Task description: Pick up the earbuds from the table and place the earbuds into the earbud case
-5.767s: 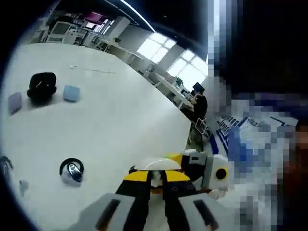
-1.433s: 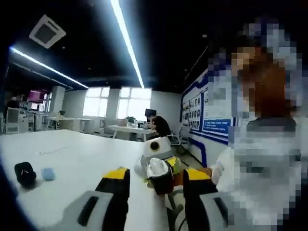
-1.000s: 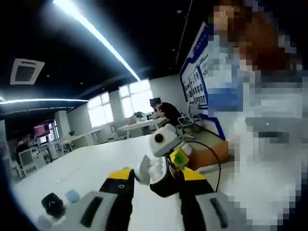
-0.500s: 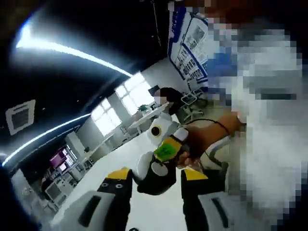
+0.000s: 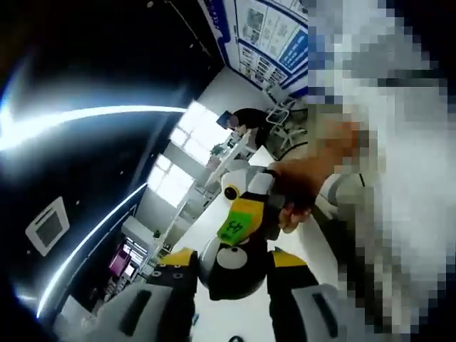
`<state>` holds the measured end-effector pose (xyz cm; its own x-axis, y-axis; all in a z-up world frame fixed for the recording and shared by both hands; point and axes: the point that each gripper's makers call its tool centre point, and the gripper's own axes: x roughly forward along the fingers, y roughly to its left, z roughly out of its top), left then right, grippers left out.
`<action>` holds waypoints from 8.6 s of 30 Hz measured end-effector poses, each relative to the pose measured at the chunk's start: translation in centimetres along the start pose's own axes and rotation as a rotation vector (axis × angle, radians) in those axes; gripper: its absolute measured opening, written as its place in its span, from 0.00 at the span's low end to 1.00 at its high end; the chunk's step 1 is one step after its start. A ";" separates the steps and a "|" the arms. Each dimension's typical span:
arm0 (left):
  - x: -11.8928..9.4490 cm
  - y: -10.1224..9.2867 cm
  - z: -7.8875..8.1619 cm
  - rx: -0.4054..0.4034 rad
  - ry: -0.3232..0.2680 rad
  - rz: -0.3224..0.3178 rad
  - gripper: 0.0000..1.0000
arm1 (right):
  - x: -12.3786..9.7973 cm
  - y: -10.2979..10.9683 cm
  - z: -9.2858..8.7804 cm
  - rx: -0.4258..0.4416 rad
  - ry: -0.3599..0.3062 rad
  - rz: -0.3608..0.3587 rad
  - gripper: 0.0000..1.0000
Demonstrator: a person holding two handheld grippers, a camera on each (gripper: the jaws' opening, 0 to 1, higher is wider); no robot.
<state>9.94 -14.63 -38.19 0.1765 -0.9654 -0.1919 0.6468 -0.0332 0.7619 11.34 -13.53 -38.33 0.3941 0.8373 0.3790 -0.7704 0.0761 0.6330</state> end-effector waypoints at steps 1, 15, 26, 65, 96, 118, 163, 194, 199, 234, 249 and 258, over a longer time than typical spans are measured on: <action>0.0 0.1 -0.1 -0.007 0.000 0.001 0.40 | 0.0 -0.1 0.1 0.010 -0.005 0.001 0.20; -0.3 0.0 -1.3 -0.015 0.002 -0.029 0.39 | -0.2 -0.9 0.4 -0.048 0.087 -0.057 0.20; 0.0 0.9 -1.4 0.012 0.003 -0.002 0.39 | 1.9 -1.2 -0.4 -0.072 0.234 -0.064 0.22; -7.7 5.9 -11.6 -0.619 -0.008 0.152 0.39 | -4.4 -25.8 13.3 -0.462 0.423 -0.518 0.21; -7.8 5.3 -13.8 -0.780 0.038 0.175 0.39 | -9.0 -23.6 22.9 -0.577 0.235 -0.676 0.44; -10.7 7.2 -13.0 -0.838 0.084 0.351 0.42 | -6.6 -6.7 9.3 -0.796 0.268 -0.714 0.44; -0.9 12.8 -24.4 -0.129 0.595 0.159 0.39 | -7.1 -5.6 7.1 -0.796 0.323 -0.675 0.38; 4.9 13.0 -32.2 0.172 0.770 0.038 0.14 | -7.7 -6.5 7.0 -0.774 0.323 -0.680 0.38; 3.3 13.3 -30.3 0.265 0.760 0.083 0.13 | -7.8 -6.8 7.1 -0.754 0.312 -0.675 0.38; 1.4 0.0 -4.0 0.588 0.461 0.088 0.13 | -3.3 -4.7 5.7 -0.448 0.135 -0.493 0.12; 1.6 -1.0 -5.8 0.542 0.459 -0.020 0.28 | -4.0 -6.6 4.9 -0.381 0.170 -0.532 0.06; 0.5 -1.6 -4.3 0.129 0.325 -0.117 0.36 | -4.8 -7.0 5.1 -0.387 0.182 -0.551 0.06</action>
<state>12.18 -13.99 -42.21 0.3466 -0.8213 -0.4532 0.5813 -0.1911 0.7909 17.39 -20.78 -41.15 0.7144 0.6964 -0.0691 -0.6190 0.6749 0.4018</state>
